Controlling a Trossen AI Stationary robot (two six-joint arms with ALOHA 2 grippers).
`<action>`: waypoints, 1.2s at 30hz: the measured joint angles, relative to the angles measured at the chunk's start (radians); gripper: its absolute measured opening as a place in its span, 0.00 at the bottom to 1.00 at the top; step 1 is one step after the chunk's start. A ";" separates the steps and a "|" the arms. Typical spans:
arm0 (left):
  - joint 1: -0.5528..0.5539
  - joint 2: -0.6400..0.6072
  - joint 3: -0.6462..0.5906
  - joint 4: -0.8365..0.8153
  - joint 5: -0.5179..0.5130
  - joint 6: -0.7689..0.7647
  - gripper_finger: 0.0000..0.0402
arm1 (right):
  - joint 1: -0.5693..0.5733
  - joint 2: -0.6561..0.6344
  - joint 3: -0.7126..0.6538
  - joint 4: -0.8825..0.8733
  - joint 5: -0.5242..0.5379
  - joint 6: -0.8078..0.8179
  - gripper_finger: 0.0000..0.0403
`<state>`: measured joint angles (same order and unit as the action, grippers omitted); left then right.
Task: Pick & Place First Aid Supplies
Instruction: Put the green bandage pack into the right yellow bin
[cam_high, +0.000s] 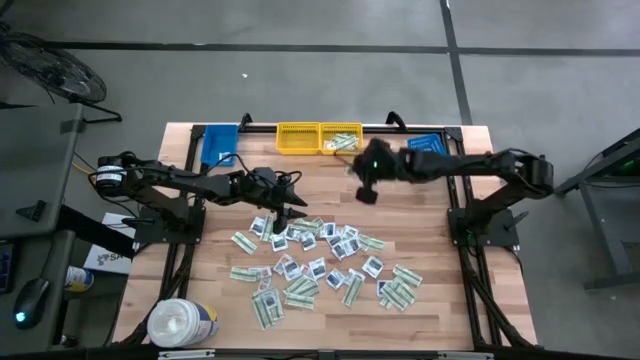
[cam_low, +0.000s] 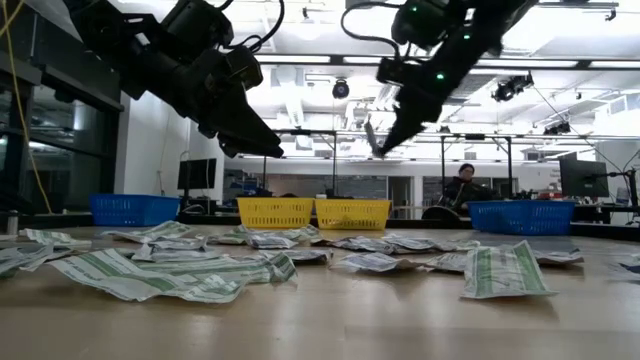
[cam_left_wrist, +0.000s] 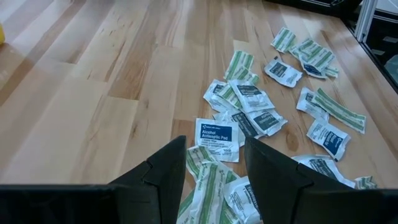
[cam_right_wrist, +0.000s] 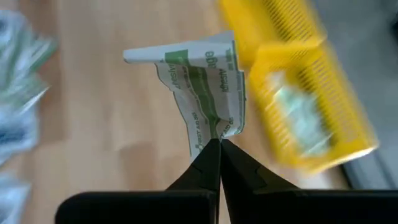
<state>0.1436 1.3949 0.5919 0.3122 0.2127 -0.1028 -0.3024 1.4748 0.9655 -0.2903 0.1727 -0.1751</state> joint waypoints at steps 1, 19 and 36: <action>0.000 0.000 0.000 0.000 -0.001 0.000 0.40 | -0.026 0.007 0.013 0.026 -0.009 -0.028 0.00; 0.000 0.000 0.000 -0.001 -0.004 0.018 0.40 | -0.308 0.426 0.481 -0.183 -0.130 -0.254 0.00; 0.000 0.000 0.000 -0.001 -0.004 0.027 0.40 | -0.348 0.552 0.589 -0.371 -0.049 -0.327 0.00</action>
<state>0.1436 1.3945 0.5918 0.3115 0.2088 -0.0757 -0.6507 2.0266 1.5547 -0.6615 0.1239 -0.5026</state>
